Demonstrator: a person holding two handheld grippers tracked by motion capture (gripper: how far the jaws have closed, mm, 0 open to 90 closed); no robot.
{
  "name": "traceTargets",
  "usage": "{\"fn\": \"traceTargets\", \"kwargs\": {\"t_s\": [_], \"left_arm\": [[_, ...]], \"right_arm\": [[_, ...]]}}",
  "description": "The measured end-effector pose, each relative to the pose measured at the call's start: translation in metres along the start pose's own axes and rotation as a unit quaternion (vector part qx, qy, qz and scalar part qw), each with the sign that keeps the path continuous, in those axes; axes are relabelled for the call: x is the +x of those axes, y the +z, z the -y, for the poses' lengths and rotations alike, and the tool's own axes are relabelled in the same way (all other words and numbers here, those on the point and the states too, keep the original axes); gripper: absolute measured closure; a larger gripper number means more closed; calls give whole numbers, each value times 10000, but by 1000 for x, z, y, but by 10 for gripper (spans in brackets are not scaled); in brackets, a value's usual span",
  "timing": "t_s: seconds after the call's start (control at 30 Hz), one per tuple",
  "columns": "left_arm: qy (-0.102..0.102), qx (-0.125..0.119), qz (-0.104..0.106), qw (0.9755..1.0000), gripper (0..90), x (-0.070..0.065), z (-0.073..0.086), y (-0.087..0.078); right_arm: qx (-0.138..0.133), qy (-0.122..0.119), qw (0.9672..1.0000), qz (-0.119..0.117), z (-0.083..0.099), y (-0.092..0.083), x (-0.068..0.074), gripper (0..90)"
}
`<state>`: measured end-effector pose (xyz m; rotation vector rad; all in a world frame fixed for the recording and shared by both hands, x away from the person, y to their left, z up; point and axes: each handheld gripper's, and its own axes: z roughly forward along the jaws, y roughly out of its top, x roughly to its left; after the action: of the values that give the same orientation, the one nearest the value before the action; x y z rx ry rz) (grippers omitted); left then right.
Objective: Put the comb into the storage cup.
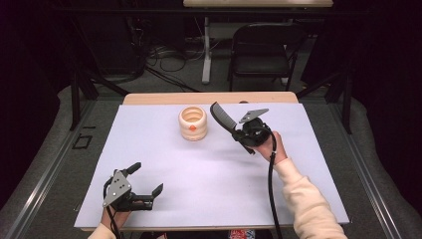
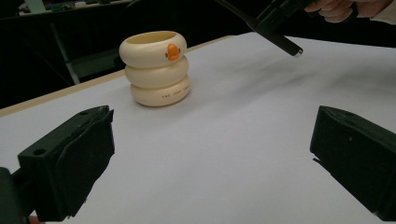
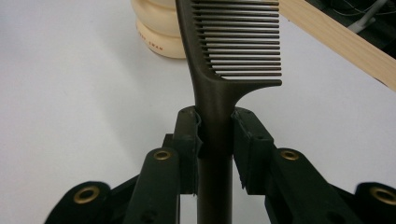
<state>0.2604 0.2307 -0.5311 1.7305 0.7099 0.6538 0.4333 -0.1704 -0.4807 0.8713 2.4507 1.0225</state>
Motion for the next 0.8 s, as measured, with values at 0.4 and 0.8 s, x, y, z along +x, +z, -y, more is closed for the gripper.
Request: {"fn": "traceTargets", "kwargs": {"t_s": [0.4, 0.8], "left_arm": [[-14, -1, -4, 10000, 1, 0, 0, 0], [-18, -1, -19, 10000, 0, 0, 0, 0]], "right_arm": [[-50, -42, 10000, 15, -2, 0, 4, 725], [-136, -66, 9999, 38, -8, 2, 5, 725]]}}
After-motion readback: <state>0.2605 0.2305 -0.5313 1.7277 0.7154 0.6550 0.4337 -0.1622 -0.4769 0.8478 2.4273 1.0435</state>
